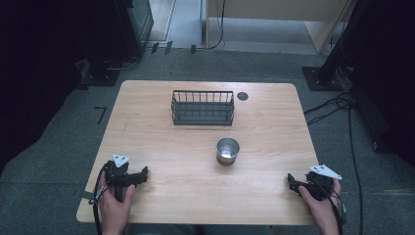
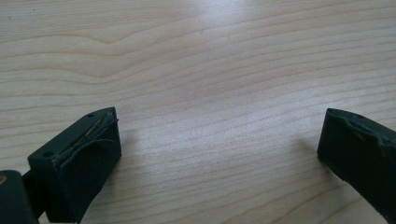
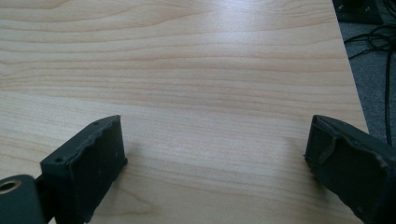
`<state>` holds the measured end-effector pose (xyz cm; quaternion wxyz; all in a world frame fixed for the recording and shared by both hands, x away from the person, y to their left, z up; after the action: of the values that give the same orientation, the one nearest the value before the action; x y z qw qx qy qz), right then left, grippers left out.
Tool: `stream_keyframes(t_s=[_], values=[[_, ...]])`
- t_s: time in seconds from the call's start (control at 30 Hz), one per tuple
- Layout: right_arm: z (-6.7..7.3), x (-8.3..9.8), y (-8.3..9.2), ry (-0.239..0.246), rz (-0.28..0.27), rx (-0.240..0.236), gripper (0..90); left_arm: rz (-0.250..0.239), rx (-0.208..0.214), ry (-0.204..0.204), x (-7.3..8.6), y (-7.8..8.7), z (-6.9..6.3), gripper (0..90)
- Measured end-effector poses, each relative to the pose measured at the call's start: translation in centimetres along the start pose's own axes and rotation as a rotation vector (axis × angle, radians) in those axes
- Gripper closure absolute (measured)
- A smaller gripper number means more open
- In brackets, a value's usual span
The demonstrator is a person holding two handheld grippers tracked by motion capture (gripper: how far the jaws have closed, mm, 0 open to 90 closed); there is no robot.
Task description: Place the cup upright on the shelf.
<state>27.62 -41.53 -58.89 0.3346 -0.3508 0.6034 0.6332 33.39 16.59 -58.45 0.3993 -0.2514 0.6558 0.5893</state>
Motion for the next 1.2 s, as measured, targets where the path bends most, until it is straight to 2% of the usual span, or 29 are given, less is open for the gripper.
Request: stream_keyframes(t_s=[0.1,0.13,0.23,0.33,0.83,1.2], values=[[0.0,0.0,-0.1,-0.007,0.003,0.01,4.0,0.0,0.0,0.0,0.0,0.0,0.0,0.0],[0.1,-0.2,-0.1,-0.01,0.011,0.021,6.4,0.0,0.0,0.0,0.0,0.0,0.0,0.0],[0.5,-0.8,0.0,-0.004,-0.008,0.036,8.9,0.0,0.0,0.0,0.0,0.0,0.0,0.0],[1.2,-1.6,0.1,-0.014,-0.027,0.012,8.8,0.0,0.0,0.0,0.0,0.0,0.0,0.0],[5.7,-5.1,0.3,0.013,-0.069,-0.073,9.2,0.0,0.0,0.001,0.0,0.0,0.0,0.0],[7.2,-6.4,0.1,0.018,-0.079,-0.093,9.8,-0.001,0.0,0.001,0.0,0.0,0.0,0.0]])
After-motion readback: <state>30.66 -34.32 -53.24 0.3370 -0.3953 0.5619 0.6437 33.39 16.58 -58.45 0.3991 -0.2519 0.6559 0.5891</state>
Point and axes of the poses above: each handheld gripper's, and its own axes: y roughly backward along the jaws, x roughly out of its underside, z roughly to its left, the point moved 9 cm from there along -y, roughly forward along the jaws, and after that the axes turned 12 degrees about -z, right-handed, at the moved point
